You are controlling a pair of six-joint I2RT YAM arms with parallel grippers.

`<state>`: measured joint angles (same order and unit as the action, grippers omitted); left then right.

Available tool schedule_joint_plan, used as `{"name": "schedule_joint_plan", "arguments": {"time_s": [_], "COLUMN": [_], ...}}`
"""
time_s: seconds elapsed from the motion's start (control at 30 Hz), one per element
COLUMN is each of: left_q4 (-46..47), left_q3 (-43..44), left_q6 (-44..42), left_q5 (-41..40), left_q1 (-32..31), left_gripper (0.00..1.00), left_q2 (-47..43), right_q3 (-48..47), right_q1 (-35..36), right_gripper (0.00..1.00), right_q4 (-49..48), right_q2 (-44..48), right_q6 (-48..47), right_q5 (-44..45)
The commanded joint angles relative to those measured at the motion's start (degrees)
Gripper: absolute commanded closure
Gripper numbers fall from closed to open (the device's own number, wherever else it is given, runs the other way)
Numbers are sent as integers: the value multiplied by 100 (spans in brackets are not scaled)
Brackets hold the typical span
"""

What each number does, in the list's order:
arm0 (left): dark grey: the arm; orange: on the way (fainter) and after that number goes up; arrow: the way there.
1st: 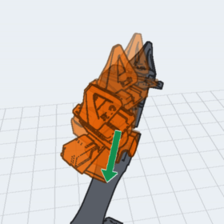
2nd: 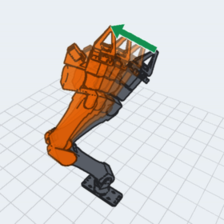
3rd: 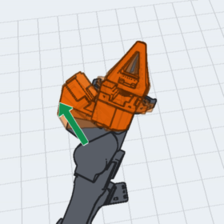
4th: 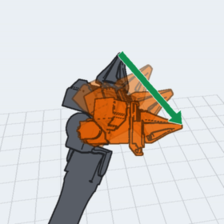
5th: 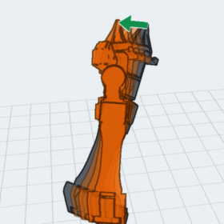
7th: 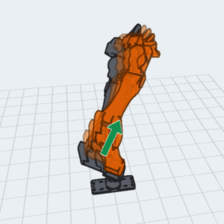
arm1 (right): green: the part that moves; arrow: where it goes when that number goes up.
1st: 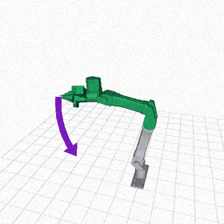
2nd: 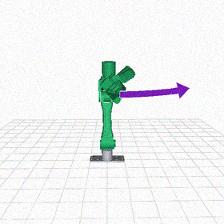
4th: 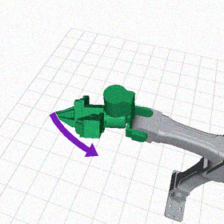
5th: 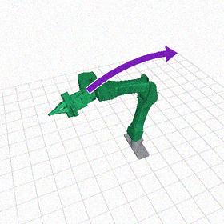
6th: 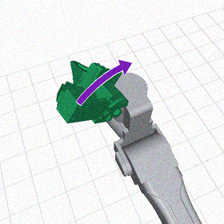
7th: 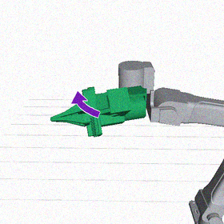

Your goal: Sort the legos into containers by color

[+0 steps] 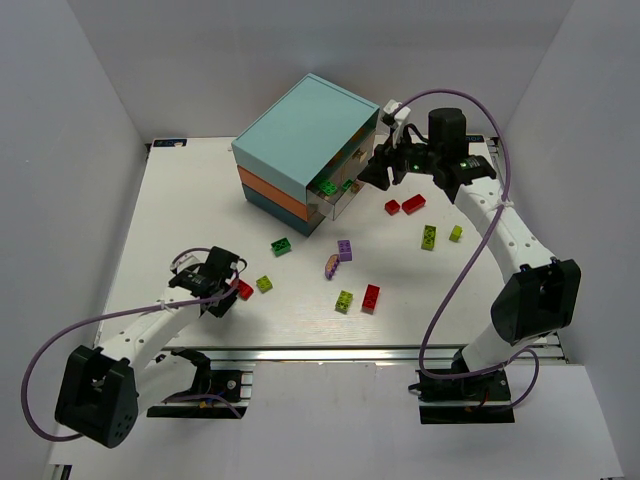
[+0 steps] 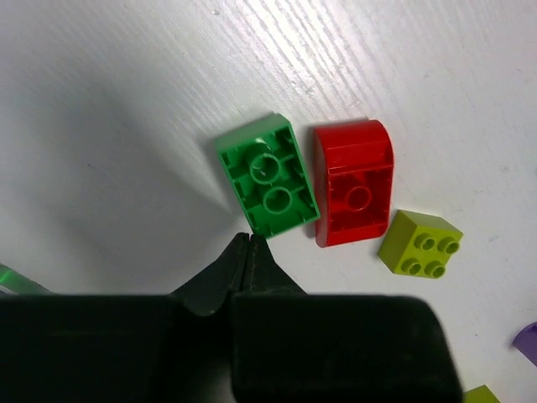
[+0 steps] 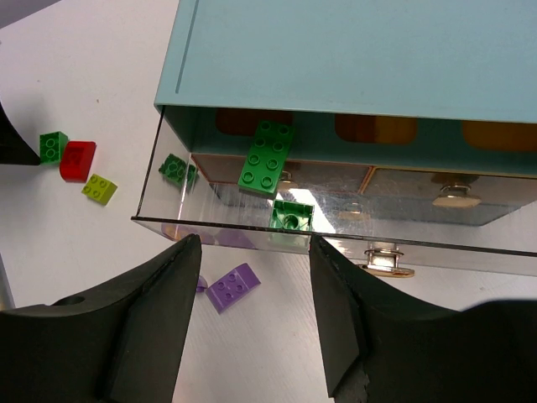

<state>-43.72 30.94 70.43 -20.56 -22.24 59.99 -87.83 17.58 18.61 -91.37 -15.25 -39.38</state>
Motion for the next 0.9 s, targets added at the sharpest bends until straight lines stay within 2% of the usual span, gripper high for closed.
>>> {"name": "schedule_joint_plan", "arguments": {"time_s": [0.0,0.03,0.07,0.1,0.13,0.27,0.3,0.43,0.87], "left_q4": [-162,-241,-294,-364,-461,-523,-532,-375,672], "left_q3": [325,412,430,448,448,422,422,255,220], "left_q6": [-144,-214,-232,-188,-162,-127,-57,120,207], "left_q5": [-80,-89,-124,-237,-308,-441,-423,-370,51], "left_q1": [27,27,27,27,27,27,27,88,862], "left_gripper": [93,90,82,54,44,41,32,14,19], "left_q2": [-241,-285,-399,-452,-514,-576,-515,-417,321], "right_q3": [64,64,64,56,64,73,65,64,161], "right_q1": [-45,-45,-36,-27,-44,-53,-36,-36,-124], "right_gripper": [40,40,40,40,40,40,40,40,40], "right_q4": [-200,-217,-209,-209,-217,-235,-235,-218,-112], "right_q2": [163,164,172,172,164,120,111,102,164], "right_q6": [-31,-40,-49,-57,-49,-31,-40,-66,-137], "right_q5": [-132,-149,-158,-184,-193,-220,-211,-202,-167]}}
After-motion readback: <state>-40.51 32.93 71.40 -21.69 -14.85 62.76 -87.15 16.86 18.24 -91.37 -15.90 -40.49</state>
